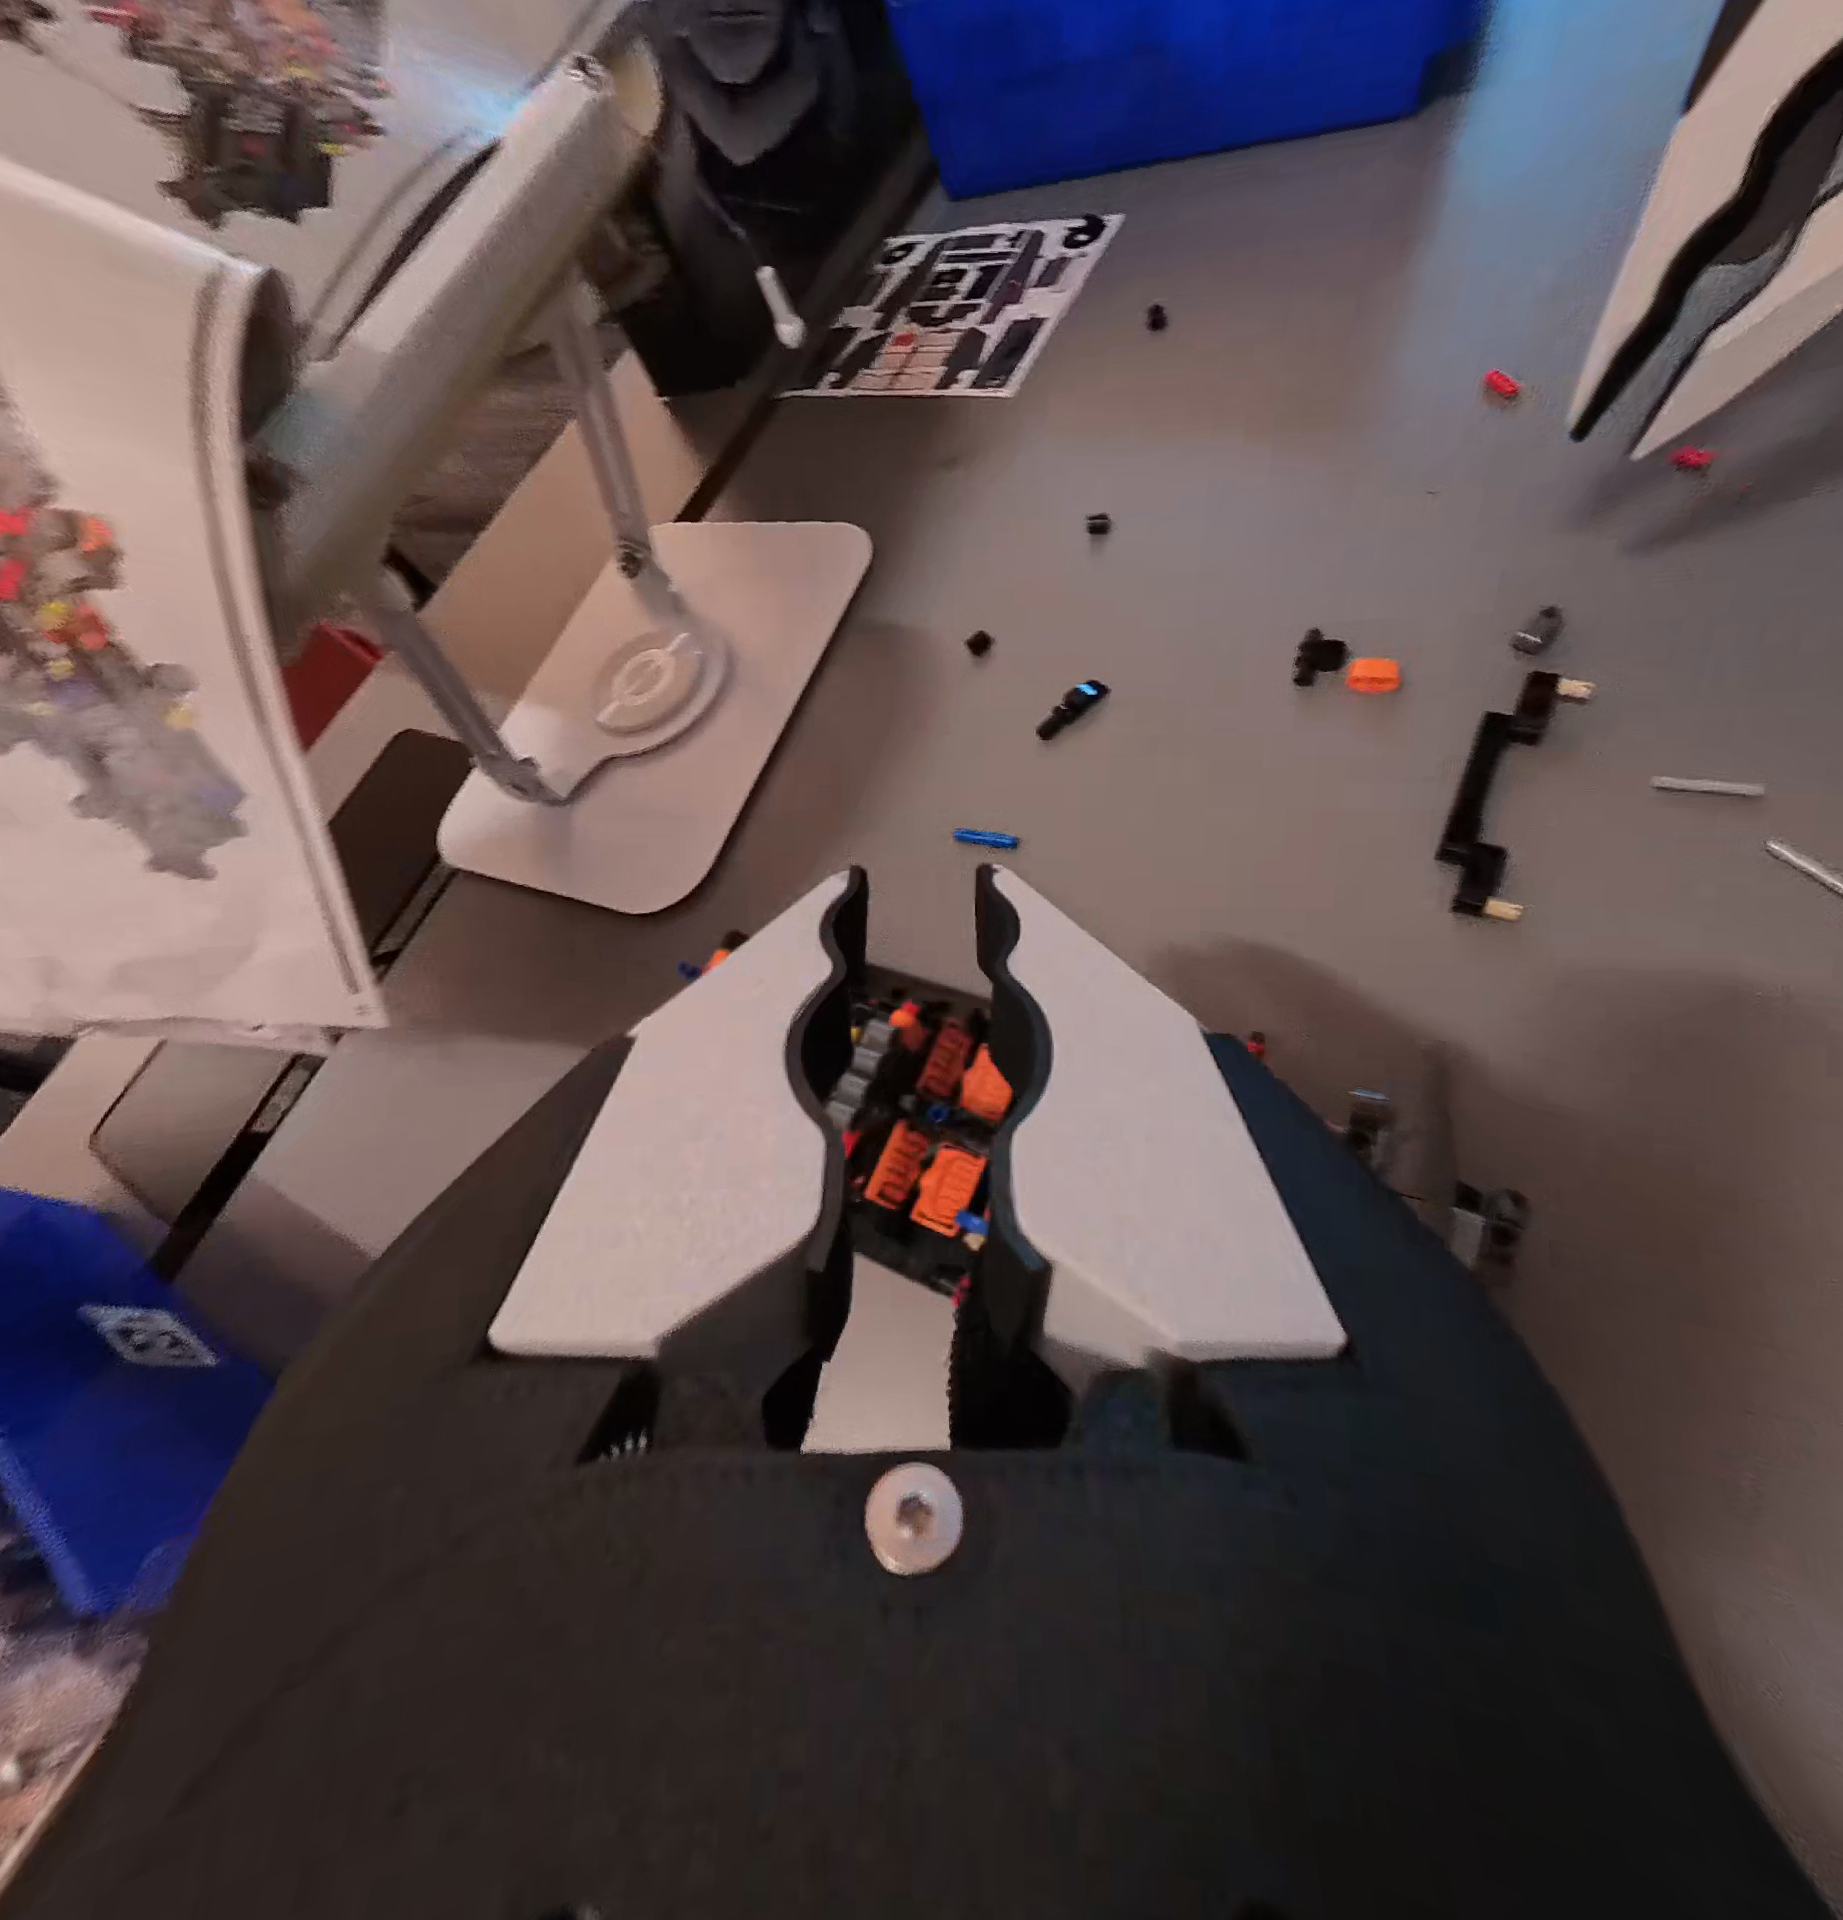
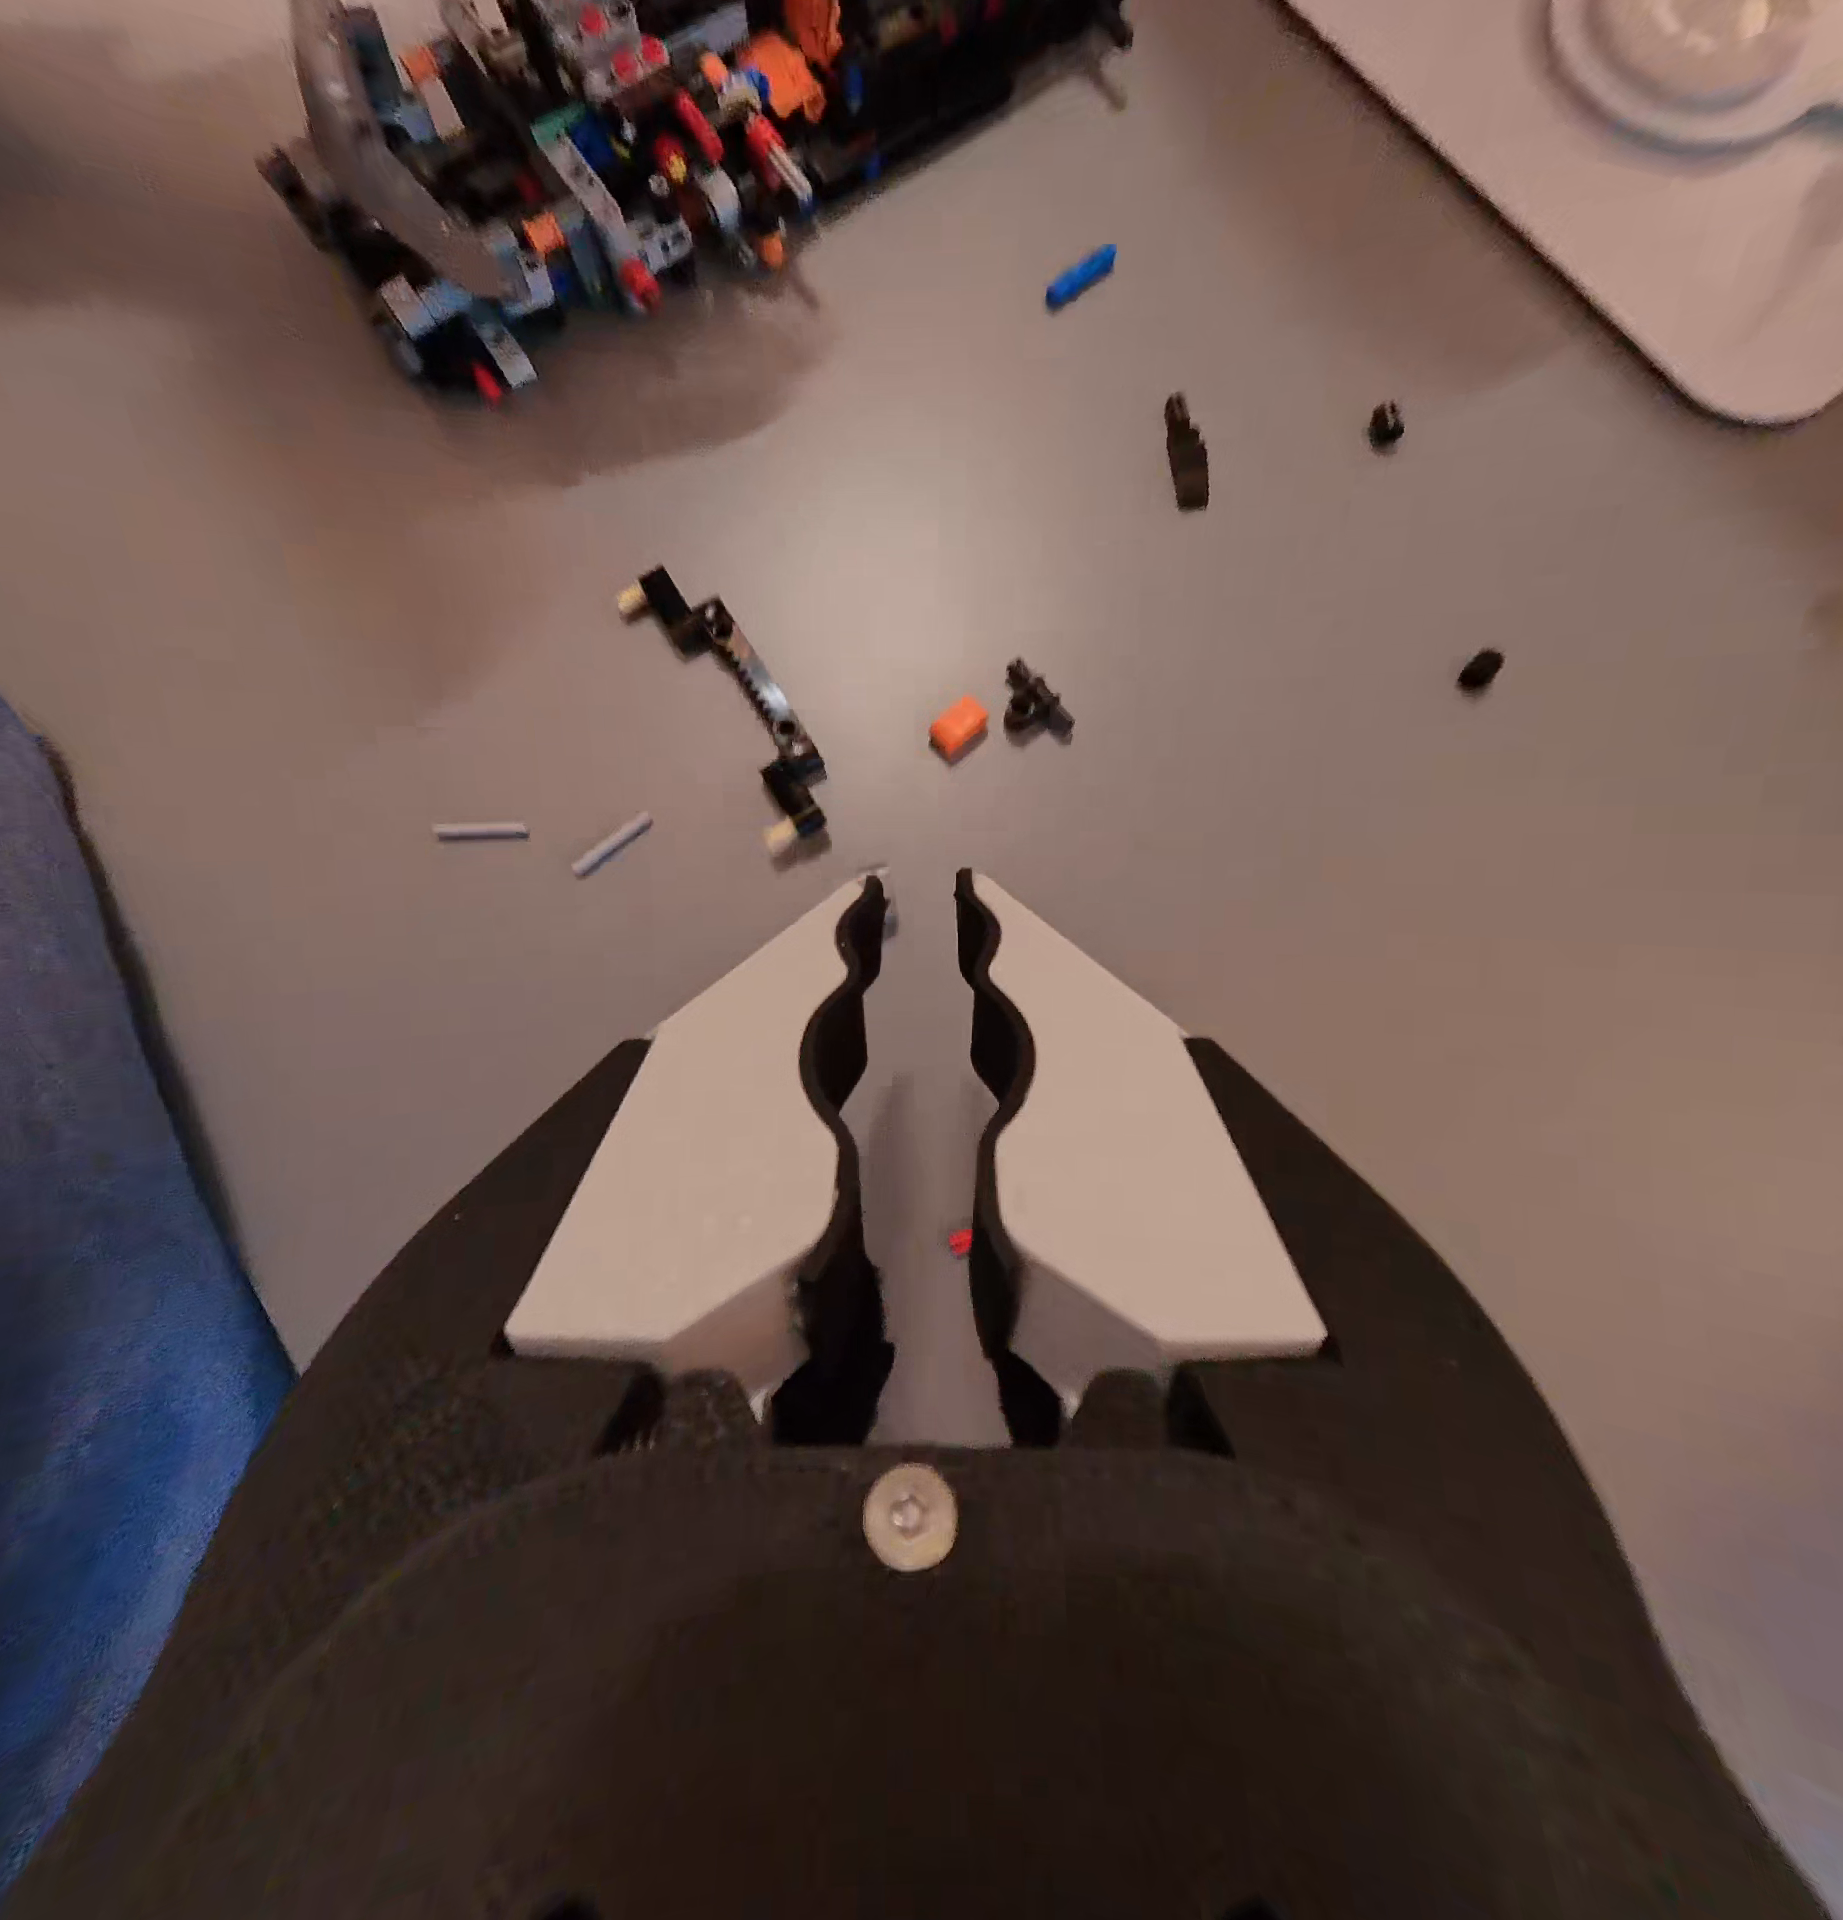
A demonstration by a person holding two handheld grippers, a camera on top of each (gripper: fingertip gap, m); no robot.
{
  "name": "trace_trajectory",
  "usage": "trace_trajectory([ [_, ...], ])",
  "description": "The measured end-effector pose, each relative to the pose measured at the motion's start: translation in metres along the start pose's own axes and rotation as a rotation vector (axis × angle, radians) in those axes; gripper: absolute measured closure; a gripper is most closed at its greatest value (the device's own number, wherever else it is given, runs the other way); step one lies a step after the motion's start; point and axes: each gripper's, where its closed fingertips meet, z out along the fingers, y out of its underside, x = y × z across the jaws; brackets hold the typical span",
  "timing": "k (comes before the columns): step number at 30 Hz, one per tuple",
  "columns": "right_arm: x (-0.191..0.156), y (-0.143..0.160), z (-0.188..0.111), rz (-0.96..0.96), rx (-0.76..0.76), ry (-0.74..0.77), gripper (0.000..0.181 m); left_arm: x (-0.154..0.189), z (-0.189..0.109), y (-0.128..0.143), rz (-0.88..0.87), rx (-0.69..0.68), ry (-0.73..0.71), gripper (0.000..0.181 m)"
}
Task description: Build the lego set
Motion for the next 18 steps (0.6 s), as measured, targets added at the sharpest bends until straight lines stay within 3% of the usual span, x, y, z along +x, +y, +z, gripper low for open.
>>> trace_trajectory([
  [7, -0.023, 0.037, -0.002, 0.054, -0.040, -0.017, 0.169, 0.047, 0.009, -0.002, 0.082, 0.000, 0.128, 0.165],
  [11, -0.040, 0.034, 0.008, 0.023, -0.025, -0.004, 0.170, 0.052, 0.017, 0.004, 0.139, -0.030, 0.102, 0.167],
  [18, -0.027, 0.010, 0.017, 0.018, 0.009, 0.065, 0.156, 0.034, 0.014, 0.014, 0.138, -0.007, 0.014, 0.169],
])
